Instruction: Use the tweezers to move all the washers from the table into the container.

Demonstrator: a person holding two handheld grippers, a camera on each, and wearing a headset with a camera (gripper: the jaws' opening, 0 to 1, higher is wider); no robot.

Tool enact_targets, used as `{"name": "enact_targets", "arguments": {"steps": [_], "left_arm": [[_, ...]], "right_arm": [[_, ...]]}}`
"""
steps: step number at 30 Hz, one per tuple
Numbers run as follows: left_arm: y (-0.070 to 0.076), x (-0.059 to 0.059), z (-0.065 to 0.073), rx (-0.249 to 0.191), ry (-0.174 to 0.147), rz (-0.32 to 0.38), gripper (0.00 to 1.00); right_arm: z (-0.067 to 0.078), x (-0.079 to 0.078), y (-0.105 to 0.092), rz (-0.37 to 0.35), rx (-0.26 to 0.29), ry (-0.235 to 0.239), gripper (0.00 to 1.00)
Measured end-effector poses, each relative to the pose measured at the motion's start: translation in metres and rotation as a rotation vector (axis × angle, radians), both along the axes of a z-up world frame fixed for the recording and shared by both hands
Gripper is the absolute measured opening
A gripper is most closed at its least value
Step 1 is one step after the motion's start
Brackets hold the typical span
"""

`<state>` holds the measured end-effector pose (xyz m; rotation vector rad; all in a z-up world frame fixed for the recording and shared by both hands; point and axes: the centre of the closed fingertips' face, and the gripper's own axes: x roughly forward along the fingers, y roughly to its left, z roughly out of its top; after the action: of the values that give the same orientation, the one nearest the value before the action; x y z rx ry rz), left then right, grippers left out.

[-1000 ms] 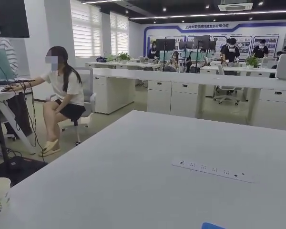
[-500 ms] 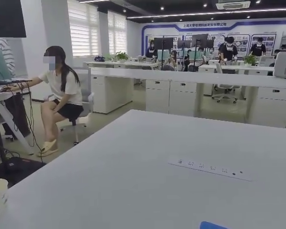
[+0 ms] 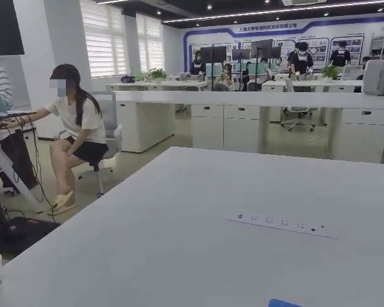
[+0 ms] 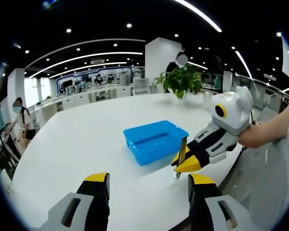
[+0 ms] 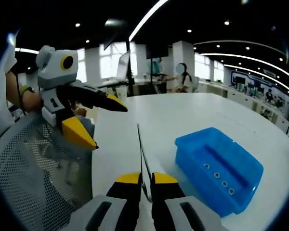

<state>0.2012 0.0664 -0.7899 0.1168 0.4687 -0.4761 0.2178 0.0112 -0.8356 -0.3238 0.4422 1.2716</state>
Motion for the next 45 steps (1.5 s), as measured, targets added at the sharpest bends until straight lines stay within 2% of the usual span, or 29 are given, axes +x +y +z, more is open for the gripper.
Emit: {"name": "enact_targets", "arguments": {"steps": [4, 7, 14, 21, 26, 32, 35, 39, 45], "left_arm": [[0.003, 0.001, 0.001, 0.011, -0.008, 0.013, 0.66], [0.004, 0.000, -0.002, 0.012, 0.008, 0.018, 0.66], [0.004, -0.002, -0.006, 0.029, 0.031, 0.016, 0.65], [0.006, -0.001, -0.005, 0.026, 0.030, 0.028, 0.65], [0.007, 0.000, -0.003, 0.020, 0.019, 0.037, 0.64], [0.006, 0.000, -0.003, 0.014, 0.016, 0.030, 0.64], [0.006, 0.000, -0.002, 0.010, 0.014, 0.028, 0.64], [0.005, 0.000, -0.003, 0.008, 0.016, 0.021, 0.63], [0.004, 0.000, -0.003, 0.005, 0.015, 0.016, 0.63]], "right_arm": [[0.000, -0.002, -0.002, 0.023, -0.021, -0.023, 0.03], [0.000, -0.001, -0.005, 0.029, -0.048, -0.042, 0.03], [0.000, 0.000, -0.007, 0.029, -0.081, -0.020, 0.02], [0.000, 0.002, -0.011, -0.008, -0.071, 0.028, 0.01], [0.002, 0.003, -0.011, -0.030, -0.037, 0.079, 0.01], [0.013, 0.003, -0.006, -0.027, 0.021, 0.087, 0.01], [0.023, 0.006, -0.004, -0.038, 0.061, 0.083, 0.02], [0.030, 0.012, -0.006, -0.052, 0.080, 0.070, 0.02], [0.040, 0.025, -0.009, -0.086, 0.122, 0.085, 0.02]]}}
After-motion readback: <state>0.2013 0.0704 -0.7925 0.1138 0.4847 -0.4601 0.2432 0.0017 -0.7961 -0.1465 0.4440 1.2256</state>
